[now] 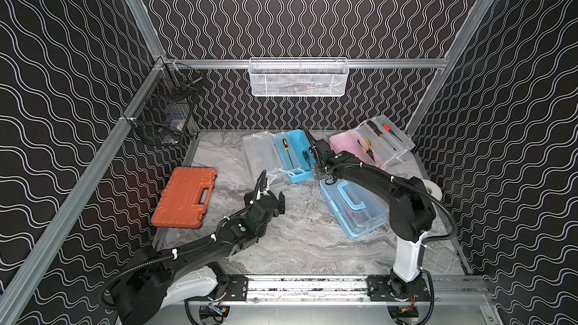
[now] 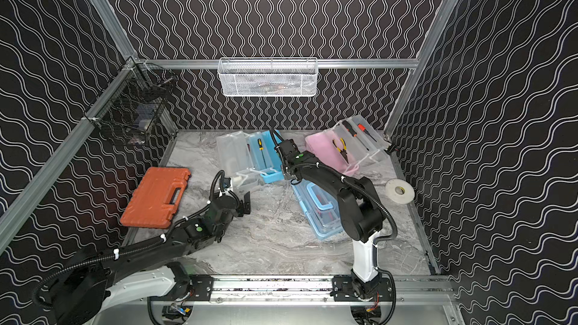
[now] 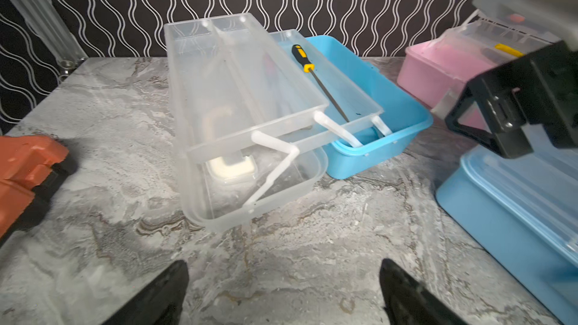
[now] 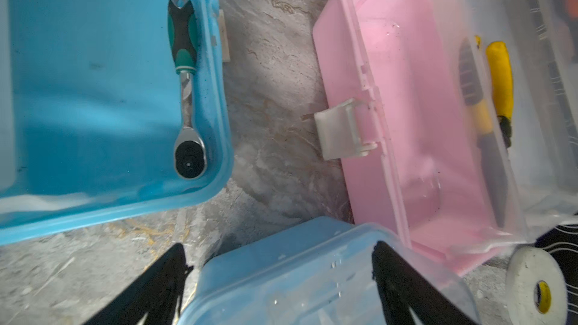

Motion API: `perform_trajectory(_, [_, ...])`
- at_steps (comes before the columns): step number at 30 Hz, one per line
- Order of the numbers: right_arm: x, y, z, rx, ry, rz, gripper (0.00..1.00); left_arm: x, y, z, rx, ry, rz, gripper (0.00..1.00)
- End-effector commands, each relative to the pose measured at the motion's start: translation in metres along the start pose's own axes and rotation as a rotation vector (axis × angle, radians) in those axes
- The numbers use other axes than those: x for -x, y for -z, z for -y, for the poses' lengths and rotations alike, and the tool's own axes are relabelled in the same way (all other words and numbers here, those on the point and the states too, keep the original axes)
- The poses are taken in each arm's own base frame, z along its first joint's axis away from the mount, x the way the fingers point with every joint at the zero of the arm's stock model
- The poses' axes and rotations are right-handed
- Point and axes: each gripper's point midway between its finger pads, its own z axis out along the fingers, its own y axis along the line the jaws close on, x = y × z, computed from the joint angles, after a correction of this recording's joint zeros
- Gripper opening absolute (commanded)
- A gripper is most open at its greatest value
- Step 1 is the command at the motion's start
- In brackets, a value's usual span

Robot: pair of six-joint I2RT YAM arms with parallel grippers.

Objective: Close toolboxes
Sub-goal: Move the toolbox to the center of the board.

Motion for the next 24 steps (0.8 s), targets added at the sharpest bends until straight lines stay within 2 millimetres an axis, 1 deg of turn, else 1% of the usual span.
perform_trajectory(1, [-0.055, -0.007, 0.013, -0.072, 0.061, -0.160, 0.93, 0.000, -0.002, -0.002, 0.010, 0.000, -0.015, 0.99])
perform_trajectory(7, [-0.083, -0.005, 0.030, -0.131, 0.056, -0.174, 0.93, 0.000, -0.008, -0.001, 0.008, -0.001, -0.023, 0.99])
perform_trajectory(10, [-0.091, -0.002, 0.036, -0.142, 0.045, -0.169, 0.93, -0.001, -0.011, 0.000, 0.006, -0.002, -0.028, 0.99])
perform_trajectory(13, [-0.094, 0.001, 0.041, -0.156, 0.033, -0.159, 0.94, -0.002, -0.012, -0.001, 0.010, -0.001, -0.034, 0.99])
perform_trajectory(15, [-0.092, 0.001, 0.043, -0.152, 0.023, -0.146, 0.94, -0.002, -0.012, -0.002, 0.012, 0.000, -0.036, 0.99])
perform_trajectory(20, [-0.077, 0.002, 0.050, -0.162, 0.004, -0.124, 0.95, 0.001, -0.011, -0.006, 0.014, 0.010, -0.034, 0.99])
perform_trajectory(24, [-0.057, 0.010, 0.048, -0.130, -0.004, -0.082, 0.99, 0.001, -0.009, -0.009, 0.015, 0.016, -0.030, 0.99])
